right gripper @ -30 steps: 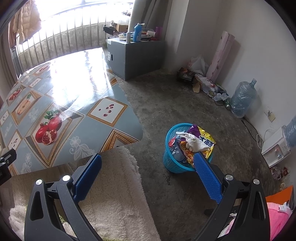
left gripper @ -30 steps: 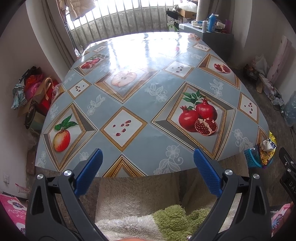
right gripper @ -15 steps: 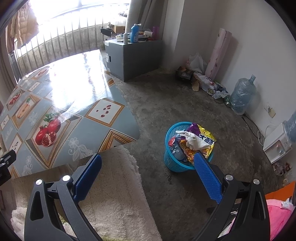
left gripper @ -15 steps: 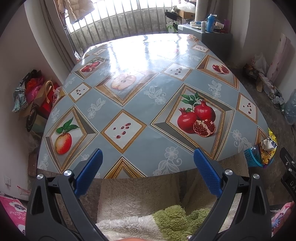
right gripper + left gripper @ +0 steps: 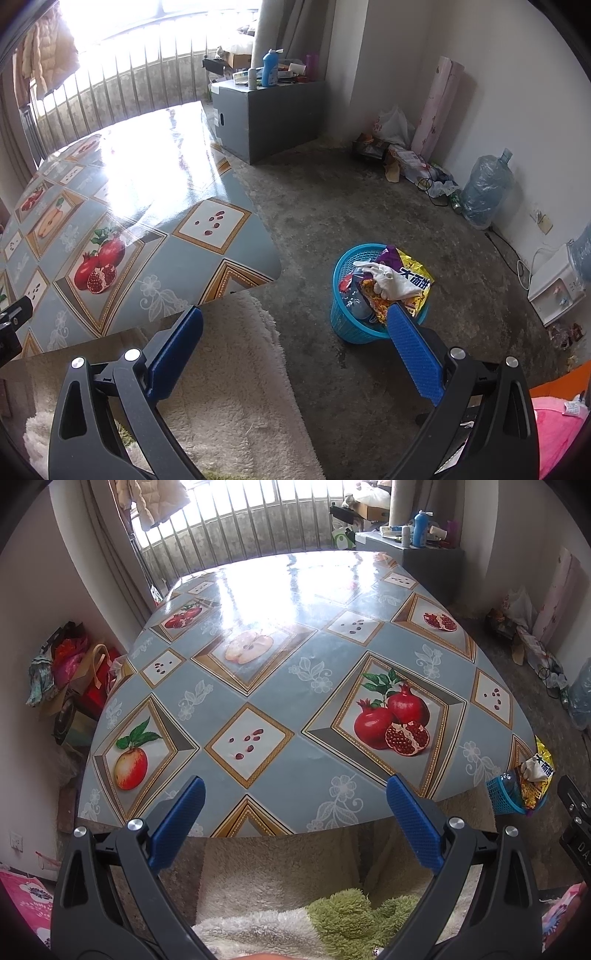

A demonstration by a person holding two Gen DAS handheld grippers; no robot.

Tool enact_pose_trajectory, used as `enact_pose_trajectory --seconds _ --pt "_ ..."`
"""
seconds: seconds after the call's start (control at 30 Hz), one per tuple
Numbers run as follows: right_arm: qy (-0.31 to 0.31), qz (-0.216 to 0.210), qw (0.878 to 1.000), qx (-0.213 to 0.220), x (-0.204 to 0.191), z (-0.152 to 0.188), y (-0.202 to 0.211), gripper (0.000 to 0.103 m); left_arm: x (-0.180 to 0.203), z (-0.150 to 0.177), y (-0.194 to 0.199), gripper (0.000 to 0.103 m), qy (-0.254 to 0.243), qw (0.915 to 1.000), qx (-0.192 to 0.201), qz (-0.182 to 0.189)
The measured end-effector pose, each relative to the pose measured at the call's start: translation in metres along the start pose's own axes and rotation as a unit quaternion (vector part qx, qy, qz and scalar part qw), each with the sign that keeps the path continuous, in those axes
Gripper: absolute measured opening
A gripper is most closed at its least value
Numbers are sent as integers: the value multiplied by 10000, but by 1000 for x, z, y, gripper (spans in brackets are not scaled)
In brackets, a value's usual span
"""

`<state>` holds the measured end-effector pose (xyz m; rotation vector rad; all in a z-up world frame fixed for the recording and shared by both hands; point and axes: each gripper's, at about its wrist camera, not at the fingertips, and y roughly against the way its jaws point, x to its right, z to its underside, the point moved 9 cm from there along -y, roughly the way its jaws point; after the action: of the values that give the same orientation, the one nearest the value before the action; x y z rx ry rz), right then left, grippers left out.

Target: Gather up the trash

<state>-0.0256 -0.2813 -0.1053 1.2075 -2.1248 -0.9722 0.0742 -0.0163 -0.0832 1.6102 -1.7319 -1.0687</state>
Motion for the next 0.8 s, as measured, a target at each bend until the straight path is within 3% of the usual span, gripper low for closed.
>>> enact_pose_trajectory --seconds 0.8 --pt "38 -60 10000 10 -4 -2 3 97 -5 2 0 94 26 10000 -14 -33"
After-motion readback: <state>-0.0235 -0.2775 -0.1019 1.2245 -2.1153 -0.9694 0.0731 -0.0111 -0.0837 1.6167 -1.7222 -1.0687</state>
